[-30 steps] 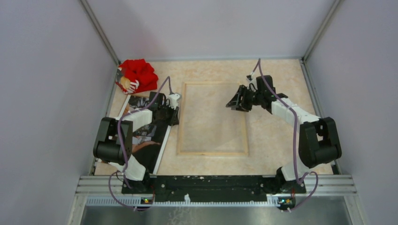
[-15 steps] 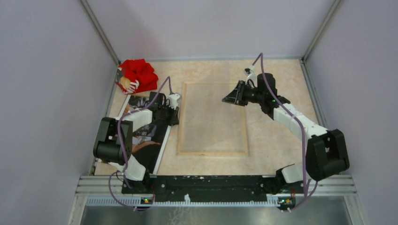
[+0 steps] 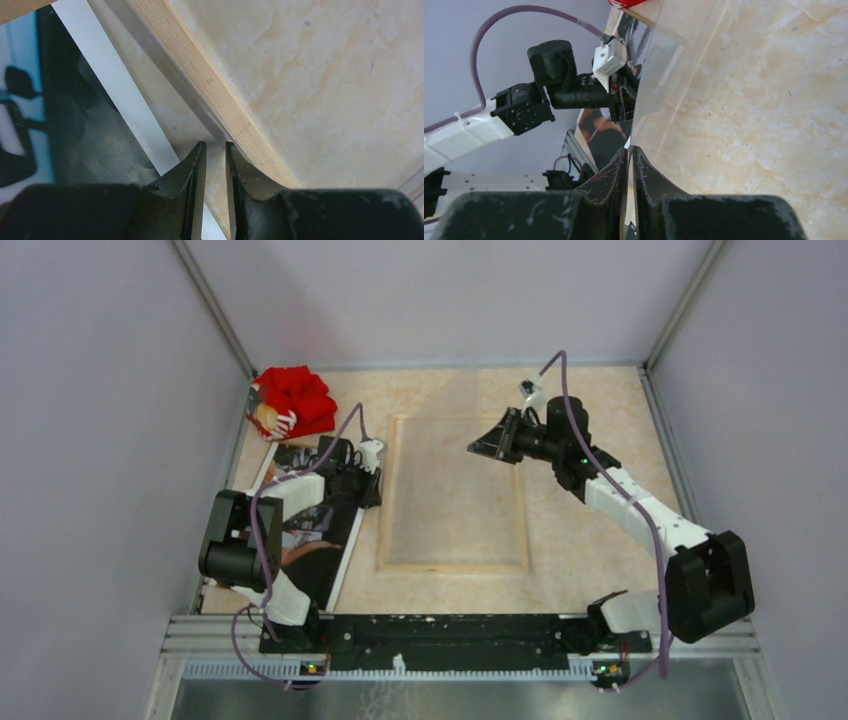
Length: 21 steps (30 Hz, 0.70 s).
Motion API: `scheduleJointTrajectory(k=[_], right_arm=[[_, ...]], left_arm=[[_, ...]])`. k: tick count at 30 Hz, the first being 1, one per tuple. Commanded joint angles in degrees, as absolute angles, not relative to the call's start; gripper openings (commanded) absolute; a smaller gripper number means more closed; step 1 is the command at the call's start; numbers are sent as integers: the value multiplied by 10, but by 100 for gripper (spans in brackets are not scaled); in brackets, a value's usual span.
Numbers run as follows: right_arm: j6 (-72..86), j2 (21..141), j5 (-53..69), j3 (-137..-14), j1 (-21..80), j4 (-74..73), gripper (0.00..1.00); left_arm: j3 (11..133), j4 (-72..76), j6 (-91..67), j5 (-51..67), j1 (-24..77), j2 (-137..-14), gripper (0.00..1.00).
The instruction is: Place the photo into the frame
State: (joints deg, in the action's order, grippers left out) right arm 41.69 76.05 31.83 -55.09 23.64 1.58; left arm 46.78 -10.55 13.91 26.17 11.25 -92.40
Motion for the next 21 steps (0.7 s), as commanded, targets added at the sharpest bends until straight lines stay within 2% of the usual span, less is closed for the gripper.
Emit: scheduleJointTrajectory(k=[1, 5, 8, 11, 14, 21], right_arm=[[464, 787, 305, -573, 243, 32, 9], [415, 810, 257, -632, 243, -124, 10], [395, 805, 247, -614, 242, -154, 13], [374, 823, 255, -610, 234, -181, 33], [363, 851, 280, -606, 226, -187, 44], [362, 904, 302, -617, 215, -152, 43]], left_arm=[[468, -125, 149, 262, 109, -924, 27], [465, -125, 149, 262, 110, -919, 27], [464, -123, 149, 261, 109, -917, 27], [464, -124, 150, 264, 110, -917, 27], [463, -123, 149, 263, 110, -916, 27], [465, -121, 148, 267, 110, -919, 27]])
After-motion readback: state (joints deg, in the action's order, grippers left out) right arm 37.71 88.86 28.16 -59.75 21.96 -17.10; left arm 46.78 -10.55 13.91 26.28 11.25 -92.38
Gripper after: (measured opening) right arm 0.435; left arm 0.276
